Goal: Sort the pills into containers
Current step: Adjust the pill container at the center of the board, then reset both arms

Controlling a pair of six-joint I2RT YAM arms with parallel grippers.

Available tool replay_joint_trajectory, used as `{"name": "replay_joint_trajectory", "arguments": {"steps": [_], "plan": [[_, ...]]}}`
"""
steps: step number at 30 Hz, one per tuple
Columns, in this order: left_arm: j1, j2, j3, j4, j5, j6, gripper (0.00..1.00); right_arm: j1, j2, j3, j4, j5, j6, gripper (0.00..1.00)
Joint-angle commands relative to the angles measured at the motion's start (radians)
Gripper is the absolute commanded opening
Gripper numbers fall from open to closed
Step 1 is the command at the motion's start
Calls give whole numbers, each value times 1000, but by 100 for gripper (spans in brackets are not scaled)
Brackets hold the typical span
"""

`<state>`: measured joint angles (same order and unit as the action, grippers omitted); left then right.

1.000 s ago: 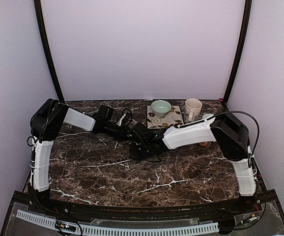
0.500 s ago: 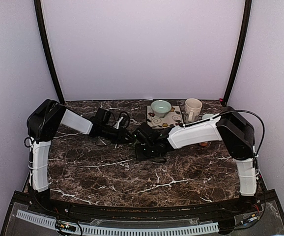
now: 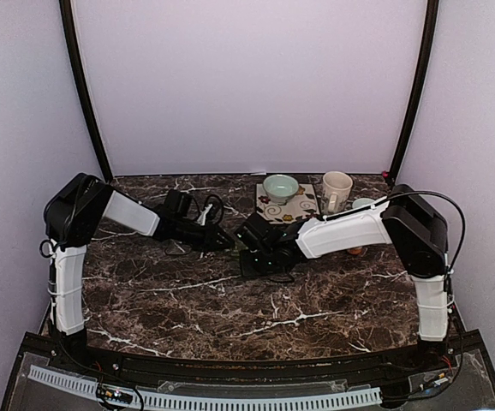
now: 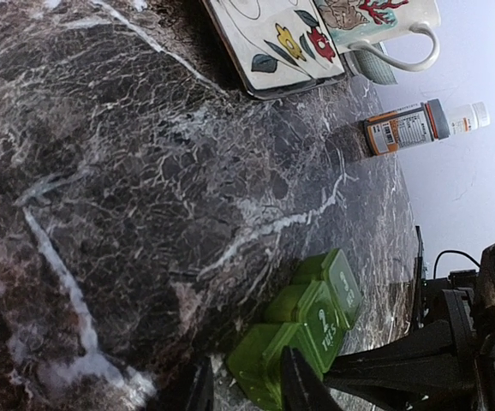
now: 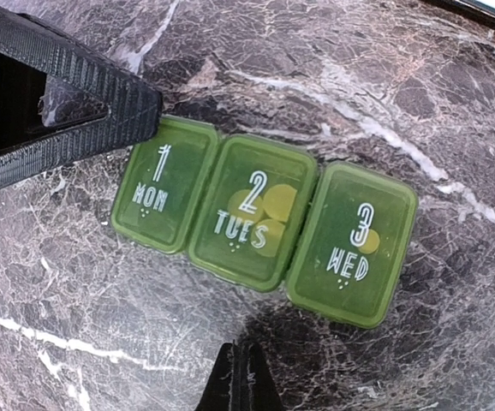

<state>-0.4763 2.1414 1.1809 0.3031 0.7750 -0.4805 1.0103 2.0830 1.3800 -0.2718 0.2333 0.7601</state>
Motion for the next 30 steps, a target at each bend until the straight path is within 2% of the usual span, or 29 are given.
{"name": "replay_joint_trajectory", "arguments": {"steps": [1,8,13,18,21,22,25,30], "plan": [[-8,-60,-26,4,-44,-13,31,-6,-41,-9,4,1,-4,0],[-4,-171,-64,13,-228,-50,42,25,-132,-52,-64,3,-37,0],[1,-293,-82,-41,-392,-60,45,61,-254,-103,-143,21,-57,8],[1,-449,-136,-76,-587,-59,47,98,-432,-143,-183,97,-92,26],[2,-546,-182,-73,-704,-43,48,99,-530,-136,-225,230,-127,35],[2,-576,-197,-70,-741,-33,49,98,-559,-135,-233,315,-147,37],[2,-655,-240,-64,-849,10,52,52,-630,-137,-229,447,-214,44],[2,-773,-304,-5,-1004,107,56,-160,-720,-185,-139,533,-320,48]]}}
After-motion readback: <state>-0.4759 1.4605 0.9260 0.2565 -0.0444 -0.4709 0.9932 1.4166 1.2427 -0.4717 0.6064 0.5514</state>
